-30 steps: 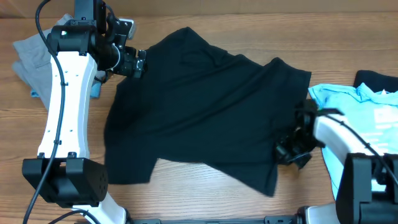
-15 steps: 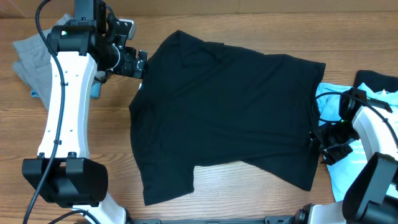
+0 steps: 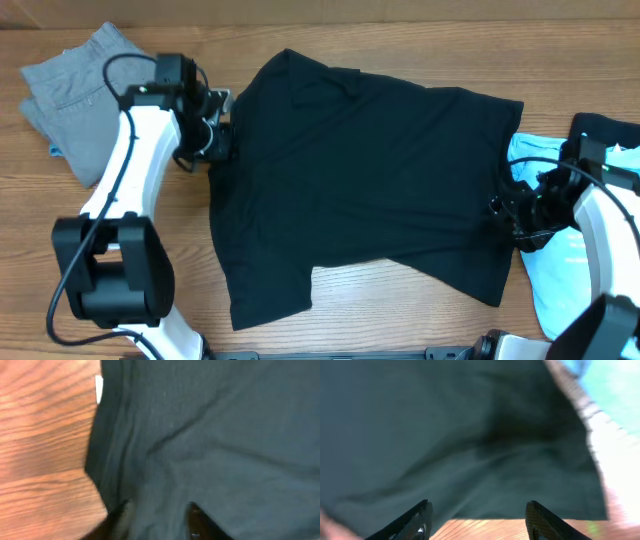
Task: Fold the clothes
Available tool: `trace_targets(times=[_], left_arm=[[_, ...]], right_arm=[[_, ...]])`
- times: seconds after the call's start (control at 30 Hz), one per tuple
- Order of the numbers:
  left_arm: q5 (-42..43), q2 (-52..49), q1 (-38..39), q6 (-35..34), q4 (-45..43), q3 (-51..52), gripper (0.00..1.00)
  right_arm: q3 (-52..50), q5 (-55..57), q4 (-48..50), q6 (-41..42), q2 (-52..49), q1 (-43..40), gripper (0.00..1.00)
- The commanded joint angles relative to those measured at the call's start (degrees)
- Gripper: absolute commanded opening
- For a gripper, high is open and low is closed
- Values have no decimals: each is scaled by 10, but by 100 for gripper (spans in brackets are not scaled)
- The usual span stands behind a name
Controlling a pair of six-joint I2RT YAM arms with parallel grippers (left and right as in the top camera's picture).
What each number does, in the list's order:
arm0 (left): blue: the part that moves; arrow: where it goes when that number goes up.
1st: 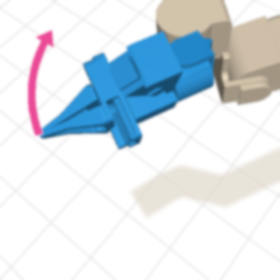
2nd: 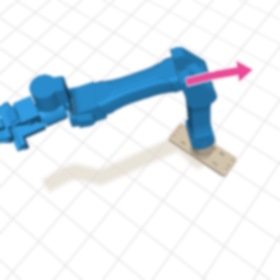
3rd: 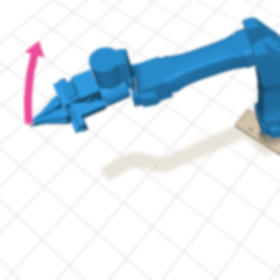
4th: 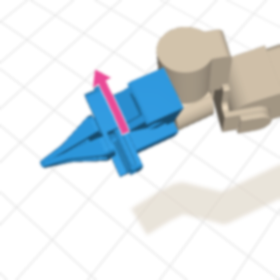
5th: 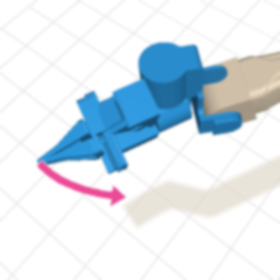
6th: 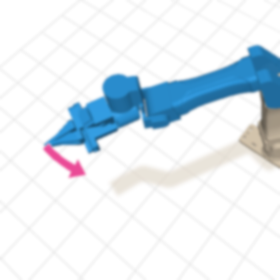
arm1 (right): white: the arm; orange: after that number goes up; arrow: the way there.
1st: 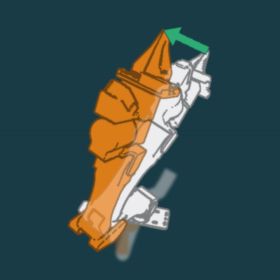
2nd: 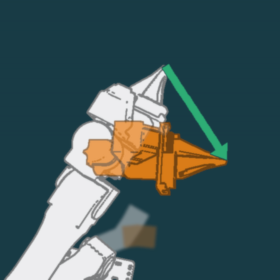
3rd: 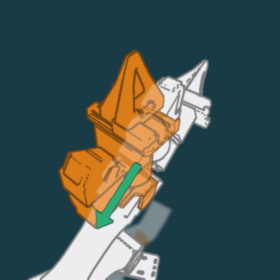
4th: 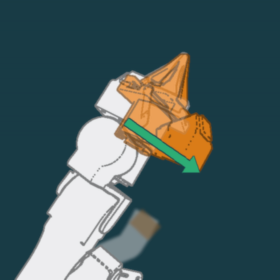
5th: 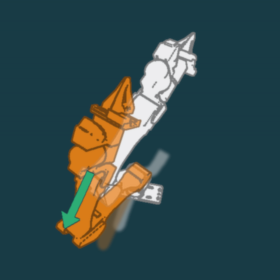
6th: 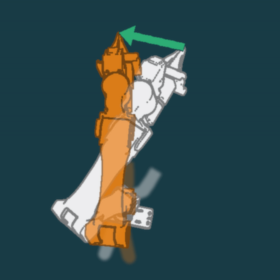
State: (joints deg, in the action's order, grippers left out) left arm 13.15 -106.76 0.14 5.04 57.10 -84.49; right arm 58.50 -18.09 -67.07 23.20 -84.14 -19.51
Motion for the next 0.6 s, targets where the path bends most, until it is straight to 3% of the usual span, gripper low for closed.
trace_targets(times=[0.0, 0.07, 0.3, 0.57], left_arm=[[14, -23, -1, -6, -38, 52, 27], [10, -33, -2, -6, -66, 76, 17], [-135, -96, -9, -105, -120, 132, 7], [-133, -122, -97, -174, -115, 123, 4]], right_arm=[[8, -78, 1, -38, 29, -1, 63], [8, -93, -1, -40, 35, -1, 63], [7, -91, -15, -39, 35, -1, 68], [-17, -24, -52, 11, 35, 0, 69]])
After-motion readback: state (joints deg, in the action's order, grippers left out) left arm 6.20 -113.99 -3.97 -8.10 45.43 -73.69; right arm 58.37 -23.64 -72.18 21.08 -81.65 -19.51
